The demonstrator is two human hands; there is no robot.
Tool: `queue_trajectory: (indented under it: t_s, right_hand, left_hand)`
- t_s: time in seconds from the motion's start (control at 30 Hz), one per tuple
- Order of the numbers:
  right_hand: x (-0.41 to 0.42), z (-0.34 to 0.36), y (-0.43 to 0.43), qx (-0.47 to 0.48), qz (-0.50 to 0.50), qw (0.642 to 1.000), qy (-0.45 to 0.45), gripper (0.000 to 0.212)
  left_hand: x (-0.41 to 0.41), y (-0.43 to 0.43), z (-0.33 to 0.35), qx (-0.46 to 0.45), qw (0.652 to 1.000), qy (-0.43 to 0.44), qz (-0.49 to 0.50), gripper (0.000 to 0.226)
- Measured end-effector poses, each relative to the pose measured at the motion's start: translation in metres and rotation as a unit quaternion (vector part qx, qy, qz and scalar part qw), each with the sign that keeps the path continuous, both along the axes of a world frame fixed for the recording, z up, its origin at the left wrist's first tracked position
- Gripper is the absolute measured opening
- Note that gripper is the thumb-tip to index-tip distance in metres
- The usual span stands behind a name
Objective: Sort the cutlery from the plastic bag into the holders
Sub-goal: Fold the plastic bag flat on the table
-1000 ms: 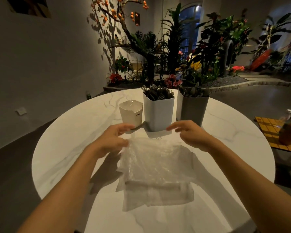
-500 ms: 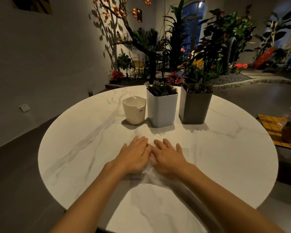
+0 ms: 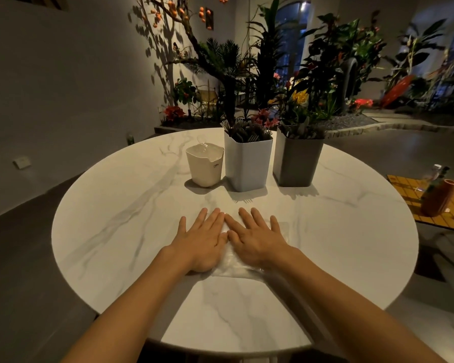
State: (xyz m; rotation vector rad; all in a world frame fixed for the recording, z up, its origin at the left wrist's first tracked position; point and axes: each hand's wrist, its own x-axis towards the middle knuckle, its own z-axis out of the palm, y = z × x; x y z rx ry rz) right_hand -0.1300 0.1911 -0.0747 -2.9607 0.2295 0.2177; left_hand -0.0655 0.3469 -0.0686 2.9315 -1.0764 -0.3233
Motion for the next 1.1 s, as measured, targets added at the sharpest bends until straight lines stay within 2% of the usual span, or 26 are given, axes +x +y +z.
queue_trajectory:
  t_s: [0.1, 0.2, 0.33, 0.4, 0.5, 0.57, 0.7, 0.73, 0.8, 0.87, 0.93, 0.97, 1.03, 1.1]
  right_hand:
    - [-0.04, 0.008, 0.027, -0.025, -0.03, 0.999, -0.026, 0.06]
    - [-0.042, 0.012, 0.018, 0.021, -0.044, 0.997, -0.061, 0.059]
    - [-0.027, 0.027, 0.018, 0.072, -0.138, 0.985, -0.073, 0.077]
    - [-0.023, 0.034, 0.012, 0.126, -0.187, 0.974, -0.03, 0.061]
    - [-0.028, 0.045, 0.007, 0.184, -0.188, 0.965, -0.015, 0.043]
    - [-0.039, 0.052, 0.01, 0.22, -0.183, 0.957, -0.052, 0.039]
    - [-0.067, 0.075, 0.013, 0.335, -0.183, 0.916, -0.119, 0.032]
    - [-0.078, 0.083, 0.015, 0.357, -0.181, 0.907, -0.132, 0.03]
    - [-0.099, 0.101, 0.015, 0.411, -0.182, 0.88, -0.154, 0.026]
    - [-0.121, 0.118, 0.016, 0.46, -0.188, 0.849, -0.178, 0.024]
    - [-0.145, 0.133, 0.013, 0.487, -0.214, 0.822, -0.202, 0.014]
    - [-0.154, 0.138, 0.008, 0.496, -0.224, 0.811, -0.216, 0.007]
    - [-0.175, 0.146, -0.007, 0.503, -0.244, 0.793, -0.244, 0.006]
    - [-0.192, 0.147, -0.025, 0.497, -0.257, 0.785, -0.265, 0.017]
  left_hand:
    - [-0.03, 0.023, 0.001, -0.044, 0.998, -0.017, -0.045, 0.061]
    - [-0.031, 0.018, -0.003, -0.086, 0.995, -0.033, -0.038, 0.063]
    - [-0.022, 0.027, -0.006, -0.145, 0.986, -0.082, -0.013, 0.075]
    - [-0.019, 0.031, -0.008, -0.155, 0.983, -0.103, -0.003, 0.083]
    - [-0.017, 0.033, -0.009, -0.184, 0.977, -0.103, 0.028, 0.091]
    - [-0.027, 0.038, -0.001, -0.259, 0.962, -0.06, 0.067, 0.087]
    - [-0.044, 0.039, 0.022, -0.415, 0.897, 0.077, 0.129, 0.08]
    - [-0.048, 0.039, 0.028, -0.459, 0.871, 0.118, 0.133, 0.08]
    - [-0.059, 0.037, 0.041, -0.552, 0.795, 0.213, 0.133, 0.07]
    - [-0.071, 0.034, 0.056, -0.592, 0.75, 0.265, 0.13, 0.065]
    - [-0.077, 0.025, 0.068, -0.606, 0.726, 0.294, 0.14, 0.083]
    - [-0.083, 0.019, 0.076, -0.601, 0.721, 0.313, 0.142, 0.079]
    - [-0.097, 0.002, 0.089, -0.585, 0.714, 0.367, 0.118, 0.052]
    - [-0.109, -0.021, 0.098, -0.552, 0.725, 0.402, 0.09, 0.036]
